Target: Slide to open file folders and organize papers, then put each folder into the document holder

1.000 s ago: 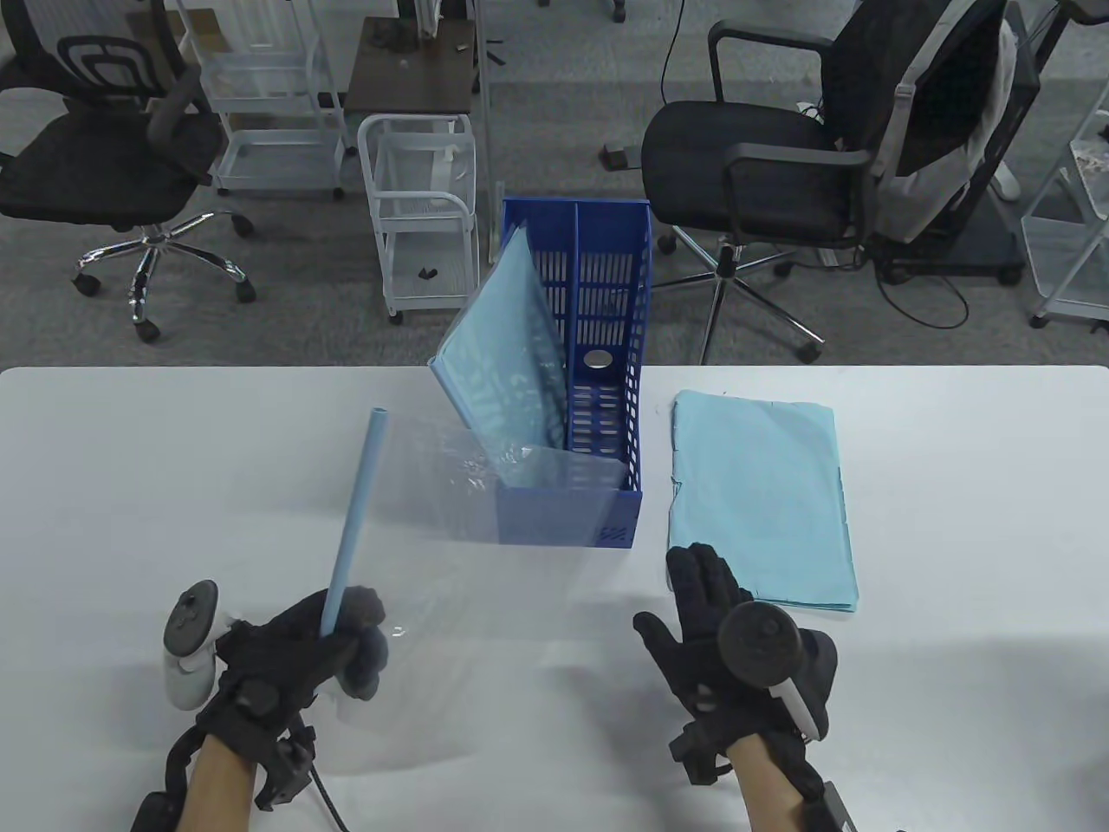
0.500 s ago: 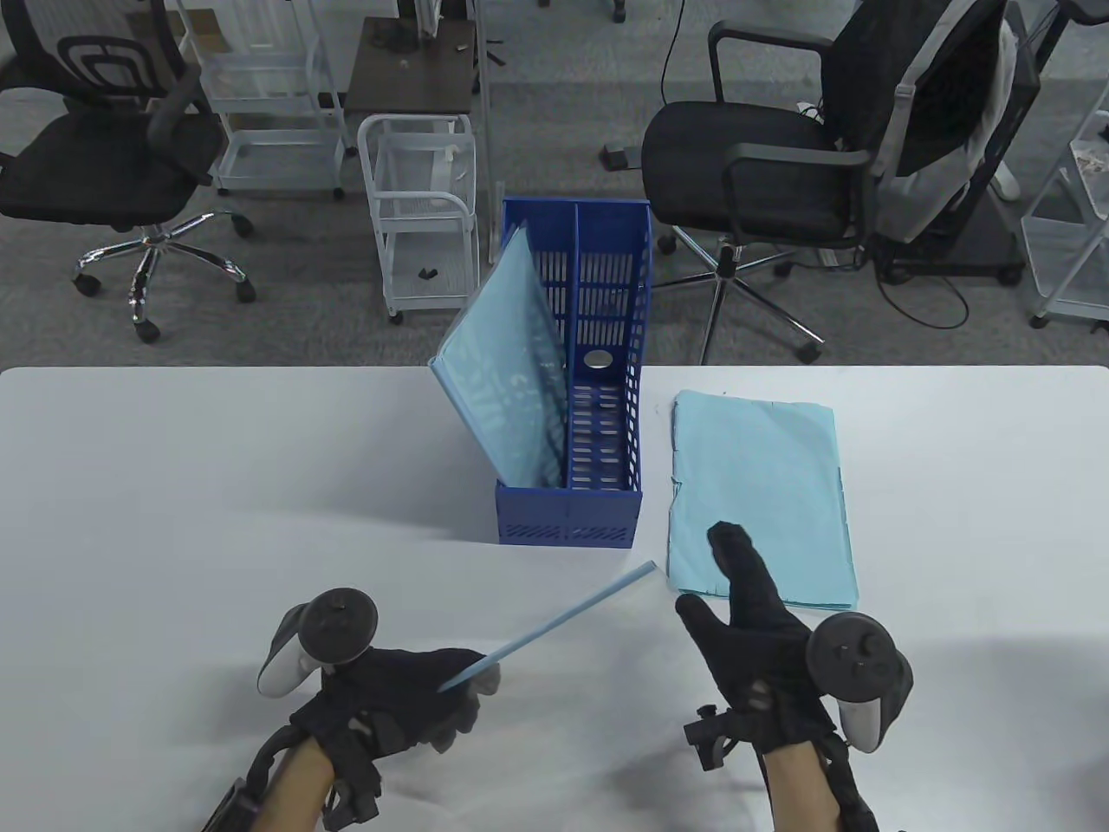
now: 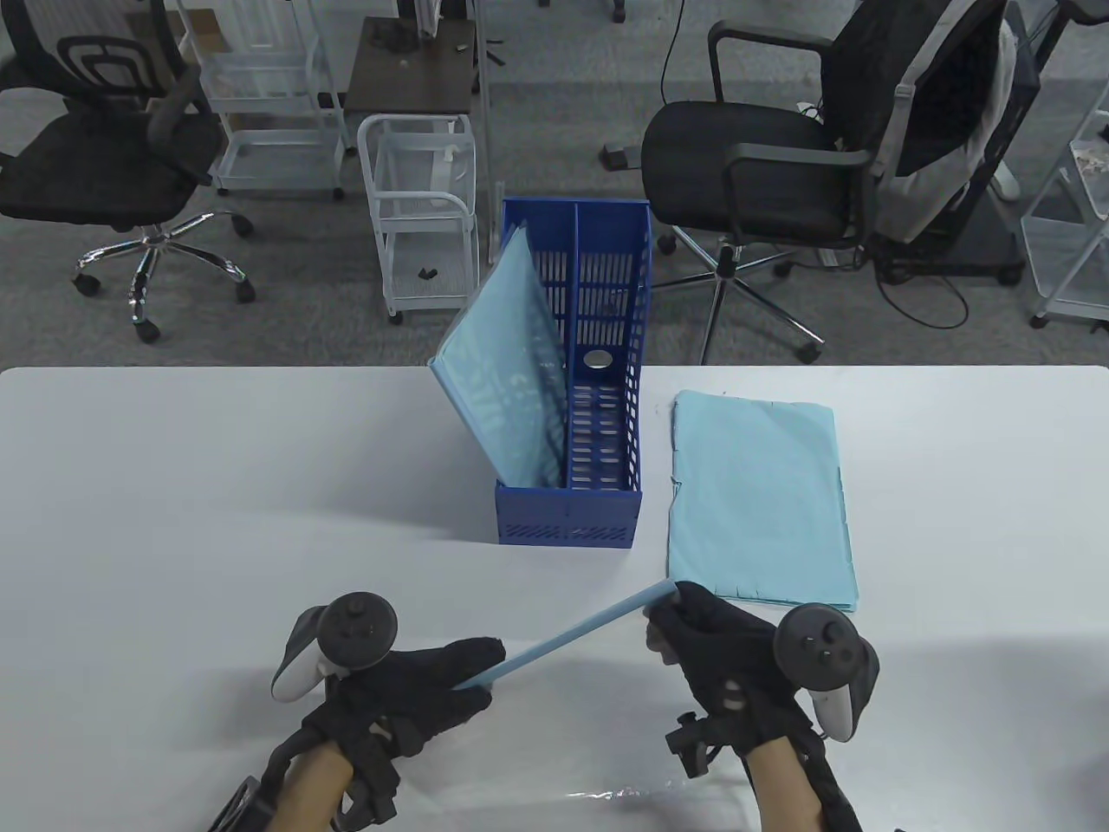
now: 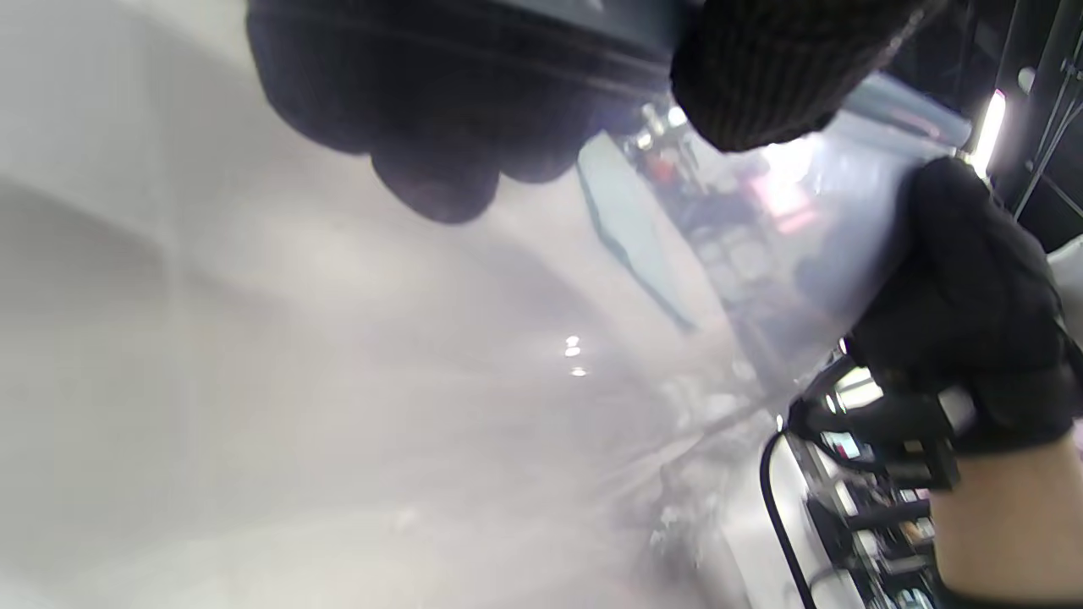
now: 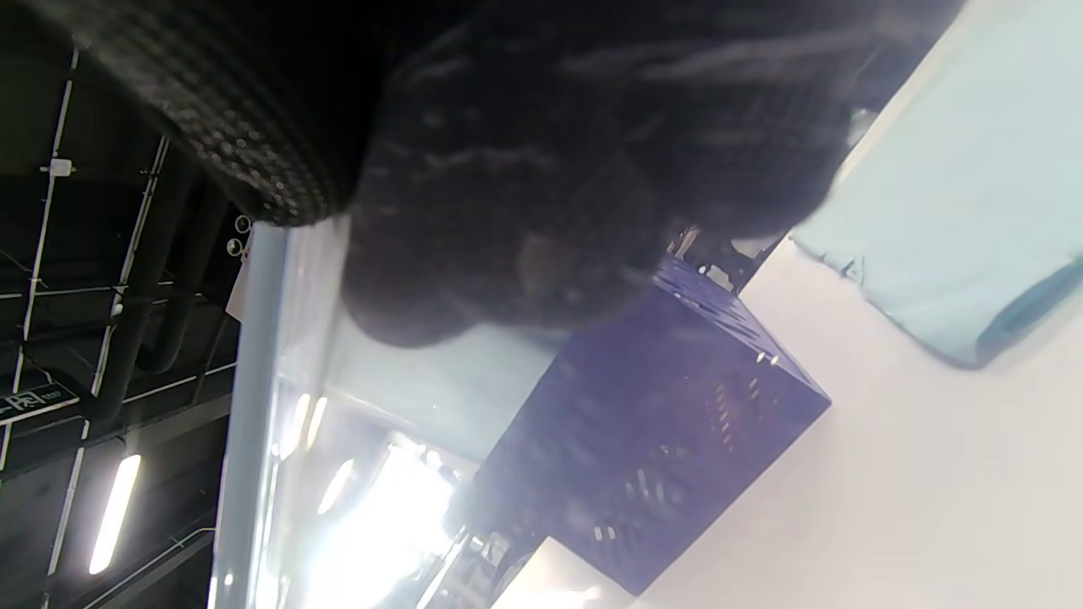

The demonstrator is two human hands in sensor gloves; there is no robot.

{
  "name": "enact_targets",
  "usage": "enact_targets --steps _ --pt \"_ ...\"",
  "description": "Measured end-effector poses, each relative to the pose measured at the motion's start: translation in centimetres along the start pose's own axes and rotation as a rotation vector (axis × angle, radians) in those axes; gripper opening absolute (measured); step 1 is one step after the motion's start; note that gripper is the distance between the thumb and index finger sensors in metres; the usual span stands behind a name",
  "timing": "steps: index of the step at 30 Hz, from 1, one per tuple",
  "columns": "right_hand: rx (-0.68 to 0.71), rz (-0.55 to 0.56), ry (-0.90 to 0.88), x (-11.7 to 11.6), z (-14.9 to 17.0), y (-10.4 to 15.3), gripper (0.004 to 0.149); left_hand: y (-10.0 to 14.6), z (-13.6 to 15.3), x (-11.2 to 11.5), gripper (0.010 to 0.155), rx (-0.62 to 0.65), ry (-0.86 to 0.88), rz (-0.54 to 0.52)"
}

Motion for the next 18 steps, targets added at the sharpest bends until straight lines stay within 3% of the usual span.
enact_targets --steps 6,8,14,18 --pt "0.014 -0.003 0.137 -0.3 -0.4 0.0 0.042 1.2 -0.7 -1.5 0.068 0.009 -0.025 -0.053" --pt "0.014 -0.023 0.152 -0.5 -0.5 0.0 0.042 1.5 -1.1 -2.0 0.066 0.054 -0.022 -0.124" --pt "0.038 -0.096 0.121 -4.0 -1.1 0.2 0.042 -0.3 -3.4 0.8 0.062 0.064 -0.173 -0.107" --pt "0.064 -0.112 0.146 -6.1 -1.8 0.6 0.043 -0.8 -4.3 1.6 0.050 0.054 -0.222 -0.162"
Point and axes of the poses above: the tracker on the back of each hand, its own z axis roughly to the little-finger side, its own y axis roughly from the fingertips to the wrist, x = y × z, the point moved 4 cm from there along -y, roughly from the wrist to the fingertips, and after that the axes turned 10 degrees about x, right-handed, at the moved point
